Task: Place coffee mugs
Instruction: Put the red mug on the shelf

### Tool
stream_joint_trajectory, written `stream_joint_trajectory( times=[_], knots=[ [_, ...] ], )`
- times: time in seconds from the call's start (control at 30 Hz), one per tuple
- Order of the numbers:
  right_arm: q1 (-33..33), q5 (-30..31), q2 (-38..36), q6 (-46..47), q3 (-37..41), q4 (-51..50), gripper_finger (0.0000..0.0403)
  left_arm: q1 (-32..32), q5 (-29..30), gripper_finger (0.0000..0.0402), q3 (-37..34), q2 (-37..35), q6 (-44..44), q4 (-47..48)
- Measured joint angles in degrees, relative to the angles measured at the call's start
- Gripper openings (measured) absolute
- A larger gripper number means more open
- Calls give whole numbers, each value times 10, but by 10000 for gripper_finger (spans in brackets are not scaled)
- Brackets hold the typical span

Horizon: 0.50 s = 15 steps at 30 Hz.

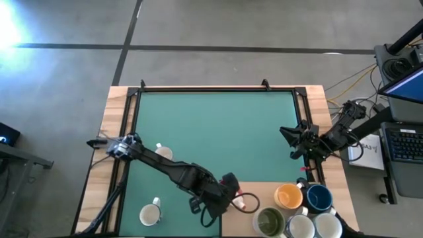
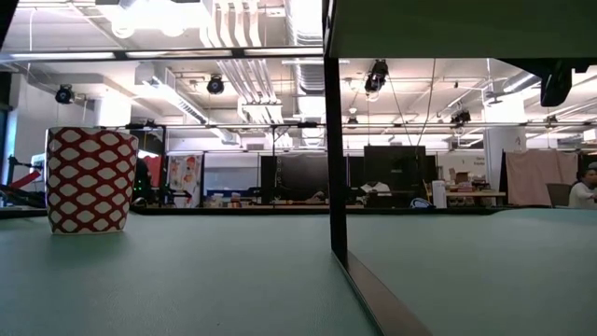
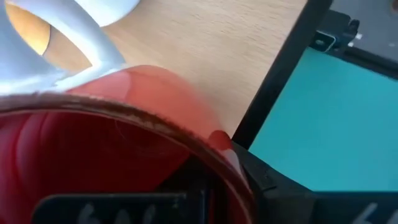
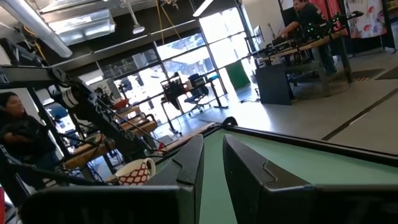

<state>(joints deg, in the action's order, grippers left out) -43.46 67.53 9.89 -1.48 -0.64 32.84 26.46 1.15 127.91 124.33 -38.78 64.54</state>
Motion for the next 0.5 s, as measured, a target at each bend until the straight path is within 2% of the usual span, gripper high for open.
stream_joint_trajectory(
  times=[0.3,0.5],
  knots=[
    [0,0,0,0,0,0,50,2,-6,33,35,5,36,7],
    [0,0,0,0,0,0,50,4,-5,73,36,4,35,-1]
  ],
)
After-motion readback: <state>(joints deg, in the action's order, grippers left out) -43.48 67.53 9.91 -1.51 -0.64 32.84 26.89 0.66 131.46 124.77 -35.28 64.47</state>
